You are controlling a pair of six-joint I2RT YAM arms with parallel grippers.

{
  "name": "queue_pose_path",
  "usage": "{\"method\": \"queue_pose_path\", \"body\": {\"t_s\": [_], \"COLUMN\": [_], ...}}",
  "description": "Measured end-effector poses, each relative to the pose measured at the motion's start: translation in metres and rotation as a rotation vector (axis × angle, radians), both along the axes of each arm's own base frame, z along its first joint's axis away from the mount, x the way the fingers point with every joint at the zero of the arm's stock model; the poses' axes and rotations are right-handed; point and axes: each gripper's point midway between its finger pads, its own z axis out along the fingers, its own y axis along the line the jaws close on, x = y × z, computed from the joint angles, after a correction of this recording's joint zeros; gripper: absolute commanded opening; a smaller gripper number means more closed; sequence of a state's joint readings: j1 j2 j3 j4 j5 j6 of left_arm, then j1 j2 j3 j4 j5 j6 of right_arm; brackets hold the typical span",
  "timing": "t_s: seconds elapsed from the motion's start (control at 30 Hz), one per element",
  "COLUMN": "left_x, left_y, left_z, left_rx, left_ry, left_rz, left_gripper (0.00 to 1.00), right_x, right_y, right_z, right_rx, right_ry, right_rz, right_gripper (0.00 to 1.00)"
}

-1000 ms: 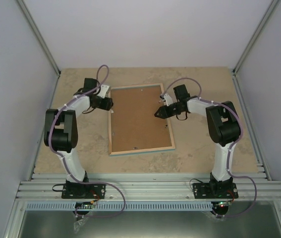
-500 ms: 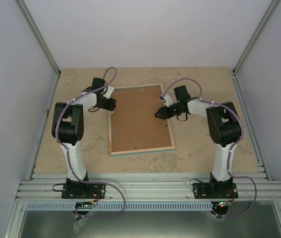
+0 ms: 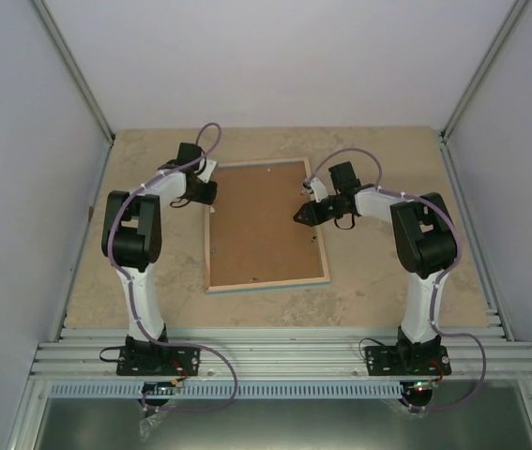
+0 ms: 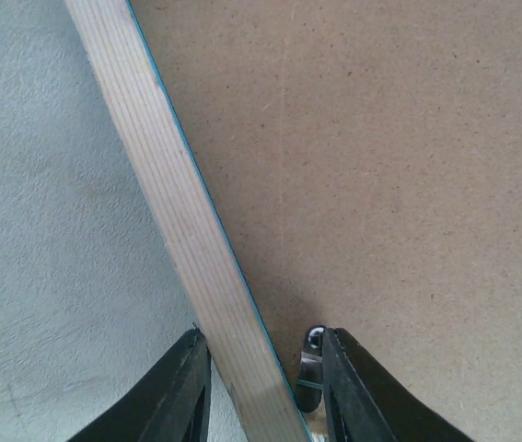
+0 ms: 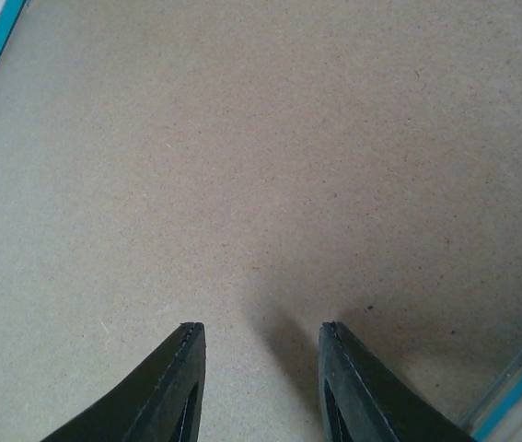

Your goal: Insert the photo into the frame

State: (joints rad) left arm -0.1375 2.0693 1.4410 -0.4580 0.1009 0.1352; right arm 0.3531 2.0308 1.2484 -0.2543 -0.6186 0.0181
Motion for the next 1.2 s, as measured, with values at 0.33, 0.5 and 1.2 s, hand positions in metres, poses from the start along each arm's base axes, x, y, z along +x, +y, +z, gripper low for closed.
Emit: {"method": "queue_pose_path", "body": {"t_s": [0.33,0.5,1.2], "left_x": [-0.001,-0.006,-0.015], "left_y": [-0.001,-0.003,-0.012], "left_z": [0.001,0.0,-0.002], "left_rx": [0.008,0.01,0.003], "left_ry": [0.007,0.023,0.026], "left_rz": [-0.028,-0.091,-0.115], "left_gripper": [0.39,0.38,0.1], "right_x": [-0.001,-0.002,-0.019], "right_y": [-0.001,-0.001,0.007], "right_z": [0.0,0.001,0.039], "right_rx": [-0.008,-0.011,-0.011], "right_ry": [-0.012,-0.019,-0.089], "right_rz": [0.008,0.024,0.12], "right_gripper": [0.36,0.36,0.36]}}
